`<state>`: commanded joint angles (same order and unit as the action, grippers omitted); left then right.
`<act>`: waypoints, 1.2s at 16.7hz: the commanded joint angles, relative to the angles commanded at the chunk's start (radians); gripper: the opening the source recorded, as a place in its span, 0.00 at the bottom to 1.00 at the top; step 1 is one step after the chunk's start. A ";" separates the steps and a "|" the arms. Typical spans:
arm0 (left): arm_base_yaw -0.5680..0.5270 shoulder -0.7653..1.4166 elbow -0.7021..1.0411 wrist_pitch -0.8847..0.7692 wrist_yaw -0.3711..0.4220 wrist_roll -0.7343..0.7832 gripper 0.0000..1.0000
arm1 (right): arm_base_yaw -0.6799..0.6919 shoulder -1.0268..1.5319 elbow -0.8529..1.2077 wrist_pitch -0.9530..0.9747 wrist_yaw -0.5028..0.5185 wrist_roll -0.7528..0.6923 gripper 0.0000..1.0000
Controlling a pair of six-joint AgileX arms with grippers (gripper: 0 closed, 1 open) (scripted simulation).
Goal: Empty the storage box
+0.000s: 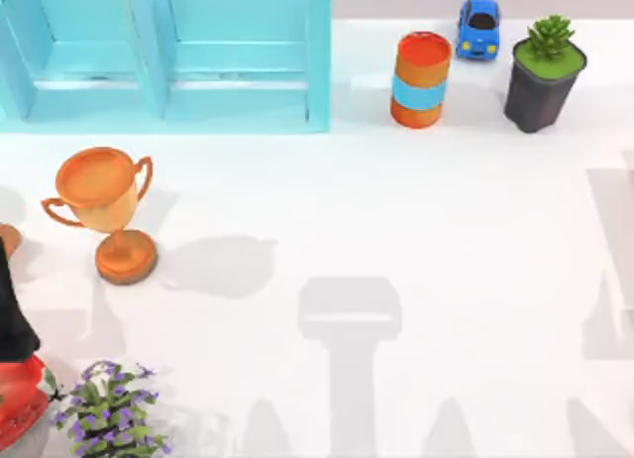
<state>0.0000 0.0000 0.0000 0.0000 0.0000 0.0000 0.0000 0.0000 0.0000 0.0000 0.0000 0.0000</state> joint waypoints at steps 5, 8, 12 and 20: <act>0.000 0.000 0.000 0.000 0.000 0.000 1.00 | -0.024 0.060 0.053 -0.050 0.000 -0.021 1.00; 0.000 0.000 0.000 0.000 0.000 0.000 1.00 | -0.080 0.215 0.187 -0.172 -0.001 -0.072 1.00; 0.000 0.000 0.000 0.000 0.000 0.000 1.00 | -0.185 0.535 0.442 -0.396 0.000 -0.175 1.00; 0.000 0.000 0.000 0.000 0.000 0.000 1.00 | -0.416 1.203 0.978 -0.893 0.001 -0.394 1.00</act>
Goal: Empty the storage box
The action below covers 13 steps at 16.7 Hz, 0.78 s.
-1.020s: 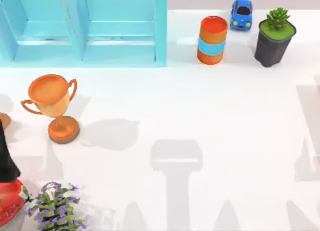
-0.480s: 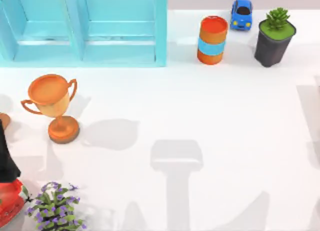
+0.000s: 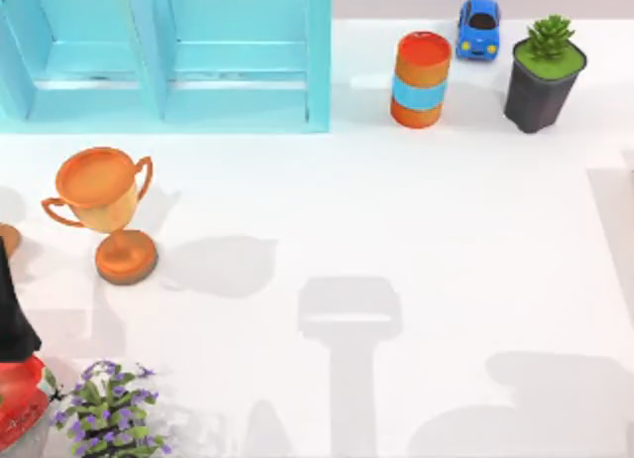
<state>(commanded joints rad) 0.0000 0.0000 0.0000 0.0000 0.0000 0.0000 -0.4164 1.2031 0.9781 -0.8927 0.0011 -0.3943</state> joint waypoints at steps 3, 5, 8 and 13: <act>0.000 0.000 0.000 0.000 0.000 0.000 1.00 | -0.070 0.205 0.163 -0.153 0.000 -0.067 1.00; 0.000 0.000 0.000 0.000 0.000 0.000 1.00 | -0.108 0.316 0.248 -0.234 0.000 -0.102 1.00; 0.000 0.000 0.000 0.000 0.000 0.000 1.00 | -0.146 0.435 0.337 -0.320 0.003 -0.138 1.00; 0.000 0.000 0.000 0.000 0.000 0.000 1.00 | -0.160 0.466 0.366 -0.348 0.005 -0.151 1.00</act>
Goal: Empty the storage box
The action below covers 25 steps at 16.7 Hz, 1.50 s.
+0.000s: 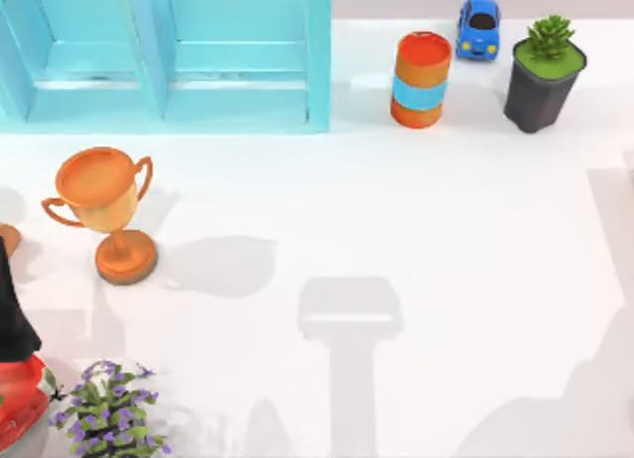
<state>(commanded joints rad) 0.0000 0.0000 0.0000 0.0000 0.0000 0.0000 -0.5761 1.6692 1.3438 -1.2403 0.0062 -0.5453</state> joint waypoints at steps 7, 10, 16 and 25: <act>0.000 0.000 0.000 0.000 0.000 0.000 1.00 | 0.003 0.029 -0.092 0.119 0.000 0.004 1.00; 0.000 0.000 0.000 0.000 0.000 0.000 1.00 | 0.003 0.070 -0.195 0.274 0.000 0.004 1.00; 0.000 0.000 0.000 0.000 0.000 0.000 1.00 | 0.002 0.109 -0.287 0.396 0.000 0.003 1.00; 0.000 0.000 0.000 0.000 0.000 0.000 1.00 | 0.002 0.109 -0.287 0.396 0.000 0.003 0.47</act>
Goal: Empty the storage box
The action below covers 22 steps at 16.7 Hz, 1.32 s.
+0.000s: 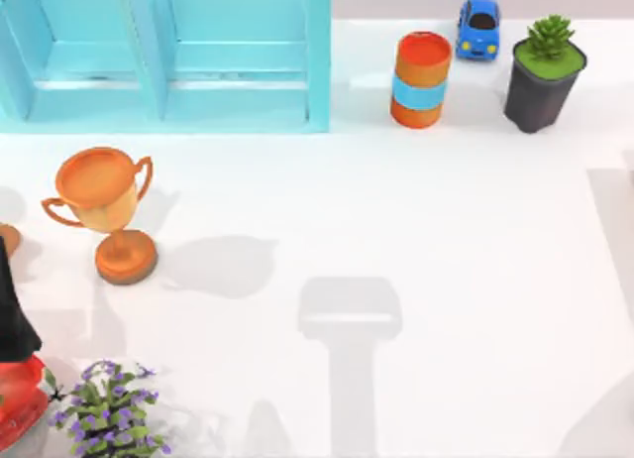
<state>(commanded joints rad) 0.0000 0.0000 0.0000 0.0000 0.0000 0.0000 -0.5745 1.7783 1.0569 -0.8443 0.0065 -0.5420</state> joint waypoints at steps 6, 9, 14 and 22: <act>0.000 0.000 0.000 0.000 0.000 0.000 1.00 | 0.000 0.000 0.000 0.000 0.000 0.000 0.02; 0.000 0.000 0.000 0.000 0.000 0.000 1.00 | 0.000 0.000 0.000 0.000 0.000 0.000 0.00; 0.000 0.000 0.000 0.000 0.000 0.000 1.00 | 0.000 0.000 0.000 0.000 0.000 0.000 0.00; 0.000 0.000 0.000 0.000 0.000 0.000 1.00 | -0.003 -0.039 0.182 -0.226 0.001 -0.007 0.00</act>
<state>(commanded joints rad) 0.0000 0.0000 0.0000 0.0000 0.0000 0.0000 -0.5773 1.7397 1.2391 -1.0708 0.0075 -0.5491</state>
